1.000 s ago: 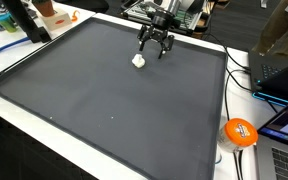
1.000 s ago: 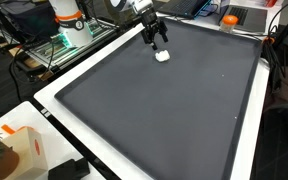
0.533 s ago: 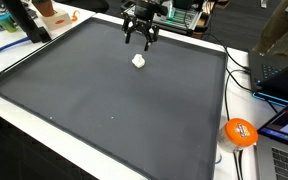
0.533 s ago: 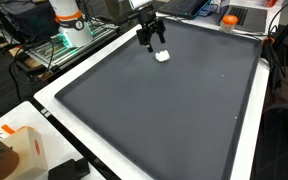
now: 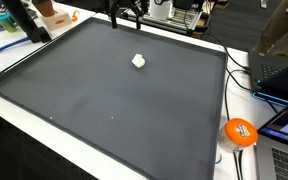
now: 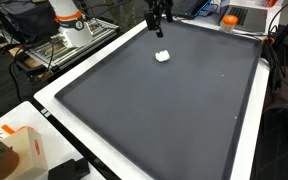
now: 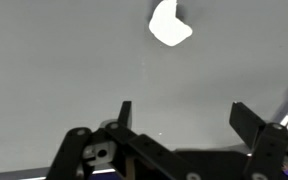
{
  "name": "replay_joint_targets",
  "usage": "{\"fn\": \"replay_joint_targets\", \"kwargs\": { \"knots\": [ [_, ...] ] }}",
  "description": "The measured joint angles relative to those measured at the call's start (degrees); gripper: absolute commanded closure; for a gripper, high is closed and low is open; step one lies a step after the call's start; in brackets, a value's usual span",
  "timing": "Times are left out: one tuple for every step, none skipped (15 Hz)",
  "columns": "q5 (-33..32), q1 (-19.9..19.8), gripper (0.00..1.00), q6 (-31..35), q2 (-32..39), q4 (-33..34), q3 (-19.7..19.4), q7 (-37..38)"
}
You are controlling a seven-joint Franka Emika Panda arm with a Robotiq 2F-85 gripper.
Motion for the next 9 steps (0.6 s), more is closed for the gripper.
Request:
{"fn": "replay_joint_targets", "kwargs": {
  "knots": [
    [-0.1, -0.3, 0.00, -4.9, -2.2, 1.5, -0.2, 0.0],
    [-0.2, -0.7, 0.00, -9.6, -4.0, 3.1, -0.3, 0.1],
    [0.0, -3.2, 0.00, -14.3, -5.2, 4.9, 1.7, 0.1],
    [0.2, -7.4, 0.00, -18.5, -6.0, 6.5, 5.5, 0.1],
    [0.2, -11.7, 0.00, -21.5, -6.7, 7.8, 9.5, 0.5],
    [-0.2, -16.1, 0.00, -23.2, -7.2, 8.5, 13.8, 1.9],
    [-1.2, -20.7, 0.00, -23.5, -7.5, 8.8, 18.2, 4.3],
    [-3.2, -25.1, 0.00, -23.3, -7.7, 8.8, 22.7, 6.5],
    [-4.7, -28.5, 0.00, -23.0, -7.9, 8.7, 26.1, 8.1]
  ]
}}
